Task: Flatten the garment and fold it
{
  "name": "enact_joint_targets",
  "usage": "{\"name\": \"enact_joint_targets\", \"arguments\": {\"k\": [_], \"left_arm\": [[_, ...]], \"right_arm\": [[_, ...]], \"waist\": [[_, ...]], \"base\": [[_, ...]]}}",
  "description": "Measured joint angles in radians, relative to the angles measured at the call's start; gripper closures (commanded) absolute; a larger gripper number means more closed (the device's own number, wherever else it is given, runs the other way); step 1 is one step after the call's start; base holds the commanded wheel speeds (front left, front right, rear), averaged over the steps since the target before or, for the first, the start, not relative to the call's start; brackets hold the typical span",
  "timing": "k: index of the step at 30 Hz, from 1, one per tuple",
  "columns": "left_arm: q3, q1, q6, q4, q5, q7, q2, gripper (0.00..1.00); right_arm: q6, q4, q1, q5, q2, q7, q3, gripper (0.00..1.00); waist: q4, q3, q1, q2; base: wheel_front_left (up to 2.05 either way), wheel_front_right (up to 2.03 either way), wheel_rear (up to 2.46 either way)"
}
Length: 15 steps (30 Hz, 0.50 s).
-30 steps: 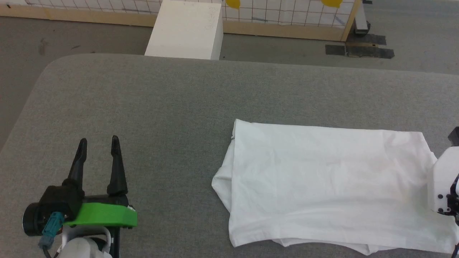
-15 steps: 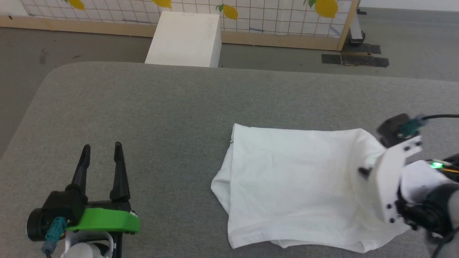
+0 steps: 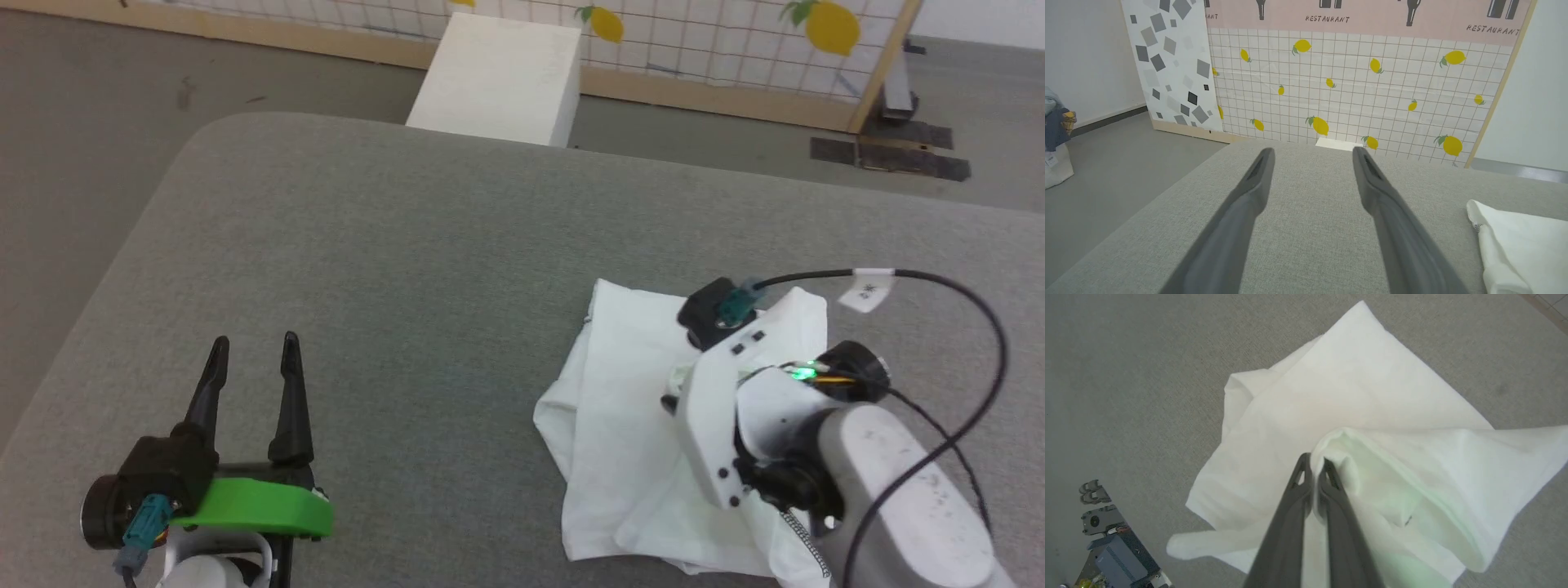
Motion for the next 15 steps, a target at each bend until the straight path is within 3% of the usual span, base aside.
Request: {"name": "enact_joint_targets", "arguments": {"k": [4,14,15], "left_arm": [[-0.004,0.000,-0.002,0.009,0.000,0.000,-0.004,0.00],[-0.009,-0.005,-0.013,0.021,0.000,0.000,-0.011,0.00],[-0.009,-0.006,-0.013,0.021,0.000,0.000,-0.013,0.00]], "right_arm": [[0.000,0.118,-0.035,-0.012,0.043,-0.059,0.048,1.00],[0.000,0.358,-0.100,-0.039,0.074,-0.181,0.161,1.00],[0.000,0.376,-0.106,-0.038,0.077,-0.197,0.170,0.91]], "waist": [[0.035,0.007,0.0000,0.0000],[0.077,0.030,0.0000,0.0000],[0.076,0.029,0.0000,0.0000]], "base": [[0.00,0.00,0.00],[0.00,0.00,0.00],[0.00,0.00,0.00]]}}
